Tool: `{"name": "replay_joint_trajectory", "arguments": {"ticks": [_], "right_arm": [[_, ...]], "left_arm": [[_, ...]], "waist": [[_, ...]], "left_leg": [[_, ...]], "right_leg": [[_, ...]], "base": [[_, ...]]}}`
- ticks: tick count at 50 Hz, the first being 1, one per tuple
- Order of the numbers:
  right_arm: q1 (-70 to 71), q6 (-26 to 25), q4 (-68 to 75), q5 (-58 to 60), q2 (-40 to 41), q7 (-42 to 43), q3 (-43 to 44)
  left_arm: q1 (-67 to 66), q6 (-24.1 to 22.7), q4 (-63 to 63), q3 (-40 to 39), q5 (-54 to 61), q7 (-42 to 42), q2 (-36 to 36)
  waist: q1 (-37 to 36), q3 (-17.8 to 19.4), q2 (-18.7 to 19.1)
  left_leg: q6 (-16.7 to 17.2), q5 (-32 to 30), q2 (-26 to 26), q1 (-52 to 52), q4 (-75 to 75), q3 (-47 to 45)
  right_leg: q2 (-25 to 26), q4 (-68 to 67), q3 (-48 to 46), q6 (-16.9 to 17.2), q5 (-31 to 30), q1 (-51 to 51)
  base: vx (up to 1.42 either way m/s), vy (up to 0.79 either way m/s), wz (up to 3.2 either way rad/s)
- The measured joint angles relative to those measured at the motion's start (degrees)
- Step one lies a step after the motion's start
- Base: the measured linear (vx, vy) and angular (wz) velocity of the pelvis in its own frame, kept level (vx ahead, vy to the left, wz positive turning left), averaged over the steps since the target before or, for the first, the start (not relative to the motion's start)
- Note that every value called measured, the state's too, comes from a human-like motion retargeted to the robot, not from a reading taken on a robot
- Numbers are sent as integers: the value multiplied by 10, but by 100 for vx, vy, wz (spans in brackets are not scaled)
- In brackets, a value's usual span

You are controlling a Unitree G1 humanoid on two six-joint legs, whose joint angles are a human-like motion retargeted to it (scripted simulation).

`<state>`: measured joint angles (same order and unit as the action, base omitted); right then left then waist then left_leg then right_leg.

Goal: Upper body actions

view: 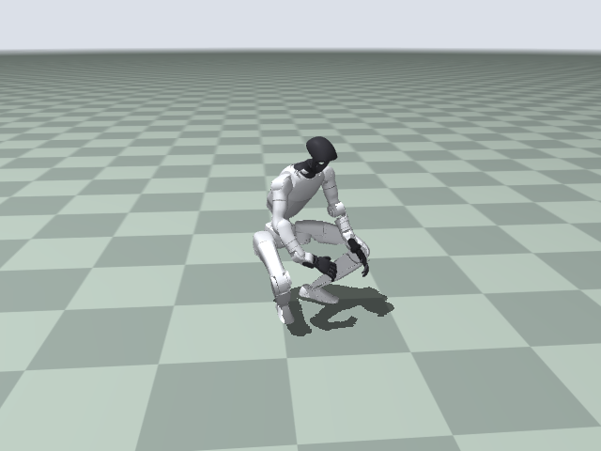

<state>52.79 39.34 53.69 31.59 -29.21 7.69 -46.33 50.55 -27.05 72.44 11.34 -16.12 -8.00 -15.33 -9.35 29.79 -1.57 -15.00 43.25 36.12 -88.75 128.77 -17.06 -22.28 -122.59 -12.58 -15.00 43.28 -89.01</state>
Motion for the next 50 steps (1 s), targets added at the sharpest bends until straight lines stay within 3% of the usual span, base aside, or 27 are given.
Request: {"name": "replay_joint_trajectory", "arguments": {"ticks": [8, 21, 50], "right_arm": [[4, 12, 65, 78, 33, 1, -66], [25, 13, 54, 286, 30, 171, -126], [22, 3, 68, 284, 40, 159, -115]], "left_arm": [[-13, 28, 76, 42, -13, 27, 12], [-10, 16, 92, 80, -50, 32, 9], [-9, 28, 109, 70, -39, 29, 13]], "waist": [[-6, 0, 0], [-10, 0, -1], [-19, 0, -4]], "left_leg": [[0, 11, 13, 1, 50, 25], [0, -16, 18, 4, 34, 20], [0, -35, 36, 4, 60, 41]], "right_leg": [[0, -40, 22, 0, 8, 0], [6, -26, 20, 0, -5, 2], [12, -46, 34, 0, -7, 1]], "base": [[1, 4, -2], [0, 0, 0], [0, 0, 0]]}}
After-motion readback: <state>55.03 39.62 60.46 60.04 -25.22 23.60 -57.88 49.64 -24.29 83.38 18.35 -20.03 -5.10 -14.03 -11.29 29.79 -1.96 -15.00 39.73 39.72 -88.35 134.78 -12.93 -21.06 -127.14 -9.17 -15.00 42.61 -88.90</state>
